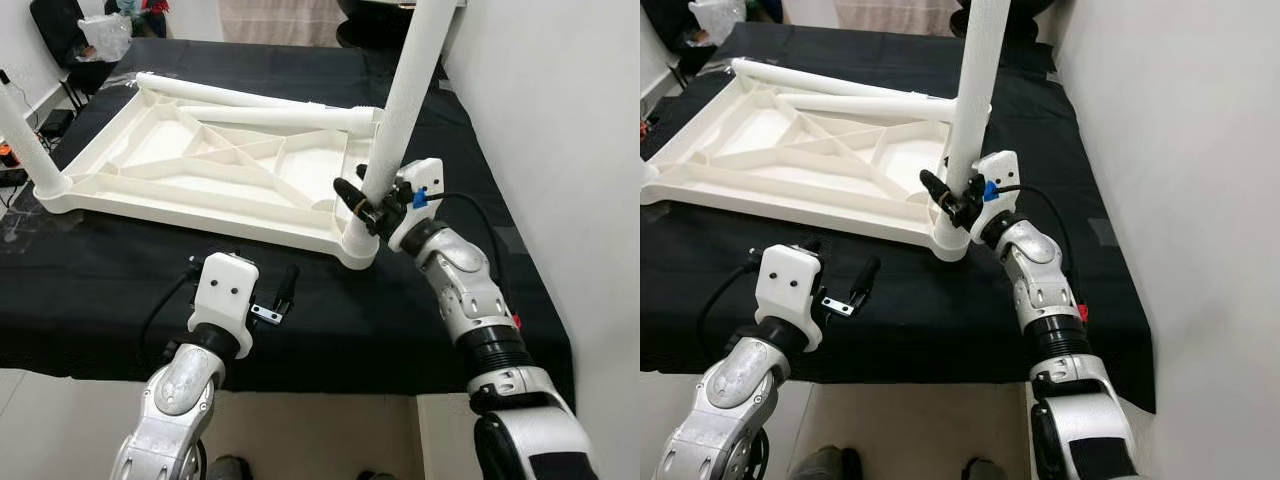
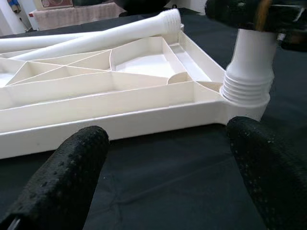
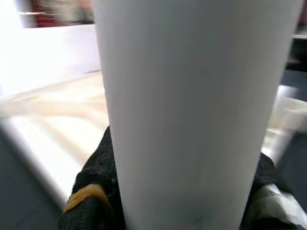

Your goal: Building children table

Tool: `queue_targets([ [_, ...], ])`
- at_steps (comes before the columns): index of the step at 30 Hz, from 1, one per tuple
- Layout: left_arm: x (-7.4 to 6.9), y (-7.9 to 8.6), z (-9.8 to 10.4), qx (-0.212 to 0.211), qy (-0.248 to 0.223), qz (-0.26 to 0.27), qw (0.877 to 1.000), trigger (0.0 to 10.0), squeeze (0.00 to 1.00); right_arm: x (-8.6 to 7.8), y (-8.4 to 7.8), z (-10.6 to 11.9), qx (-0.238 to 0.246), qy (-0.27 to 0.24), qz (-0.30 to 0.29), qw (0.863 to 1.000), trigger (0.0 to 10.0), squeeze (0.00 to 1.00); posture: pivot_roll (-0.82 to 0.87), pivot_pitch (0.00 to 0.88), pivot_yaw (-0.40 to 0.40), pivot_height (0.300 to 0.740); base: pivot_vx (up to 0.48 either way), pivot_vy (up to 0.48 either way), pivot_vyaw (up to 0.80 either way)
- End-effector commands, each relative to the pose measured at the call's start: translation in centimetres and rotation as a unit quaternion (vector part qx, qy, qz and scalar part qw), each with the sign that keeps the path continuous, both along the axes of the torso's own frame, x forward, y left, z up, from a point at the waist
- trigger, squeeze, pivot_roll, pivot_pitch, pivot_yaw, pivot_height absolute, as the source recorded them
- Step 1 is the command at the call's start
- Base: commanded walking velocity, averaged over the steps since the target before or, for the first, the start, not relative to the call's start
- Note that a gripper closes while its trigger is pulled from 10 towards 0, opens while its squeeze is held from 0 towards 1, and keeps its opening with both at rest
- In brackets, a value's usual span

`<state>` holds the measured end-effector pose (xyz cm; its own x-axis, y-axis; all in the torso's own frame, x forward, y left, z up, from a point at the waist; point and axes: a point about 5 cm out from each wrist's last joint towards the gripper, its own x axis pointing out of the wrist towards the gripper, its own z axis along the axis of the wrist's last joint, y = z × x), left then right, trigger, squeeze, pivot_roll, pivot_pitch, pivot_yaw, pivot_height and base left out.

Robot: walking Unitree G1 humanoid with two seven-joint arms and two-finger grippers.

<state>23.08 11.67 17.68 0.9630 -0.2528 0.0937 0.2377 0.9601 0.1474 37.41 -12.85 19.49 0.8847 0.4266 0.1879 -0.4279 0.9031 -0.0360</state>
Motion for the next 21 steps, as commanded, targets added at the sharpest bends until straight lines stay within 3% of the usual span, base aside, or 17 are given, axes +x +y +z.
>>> queue_targets([
  [1, 0.0, 0.0, -0.3, 0.004, 0.010, 0.000, 1.000, 10.0, 0.00, 0.3, -2.2, -1.9, 0.002, 0.052, -0.089, 0.995, 0.0, 0.00, 0.06, 0.163, -0.078, 0.740, 0.000, 0.000, 0.00],
  [5, -0.4, -0.6, -0.5, 0.002, 0.015, -0.008, 1.000, 10.0, 0.00, 0.4, -2.2, -0.6, -0.009, 0.016, -0.204, 0.979, 0.0, 0.00, 0.06, 0.161, -0.079, 0.740, 0.000, 0.000, 0.00],
  [7, -0.4, -0.6, -0.5, 0.002, 0.015, -0.008, 1.000, 10.0, 0.00, 0.4, -2.2, -0.6, -0.009, 0.016, -0.204, 0.979, 0.0, 0.00, 0.06, 0.161, -0.079, 0.740, 0.000, 0.000, 0.00],
  [8, -0.6, -0.8, -0.5, 0.001, 0.017, -0.011, 1.000, 10.0, 0.00, 0.2, -2.1, -0.2, 0.003, 0.013, -0.241, 0.971, 0.0, 0.00, 0.07, 0.159, -0.081, 0.740, 0.000, 0.000, 0.00],
  [9, -0.7, -1.1, -0.6, -0.003, 0.020, -0.015, 1.000, 10.0, 0.00, -0.4, -1.5, 0.7, 0.030, 0.005, -0.313, 0.949, 0.0, 0.00, 0.07, 0.159, -0.081, 0.740, 0.000, 0.000, 0.00],
  [13, -0.7, -1.2, -0.6, -0.004, 0.021, -0.015, 1.000, 10.0, 0.00, -0.6, -1.1, 1.0, 0.040, 0.001, -0.333, 0.942, 0.0, 0.00, 0.07, 0.159, -0.081, 0.740, 0.000, 0.000, 0.00],
  [15, -0.7, -1.2, -0.6, -0.004, 0.020, -0.016, 1.000, 10.0, 0.00, -0.9, 0.0, 1.3, 0.058, 0.015, -0.384, 0.921, 0.0, 0.00, 0.06, 0.156, -0.081, 0.740, 0.000, 0.000, 0.00],
  [21, -0.7, -1.3, -0.6, -0.005, 0.019, -0.016, 1.000, 10.0, 0.00, -0.9, 1.4, 1.1, 0.076, 0.045, -0.427, 0.900, 0.0, 0.00, 0.07, 0.146, -0.083, 0.740, 0.000, 0.000, 0.00],
])
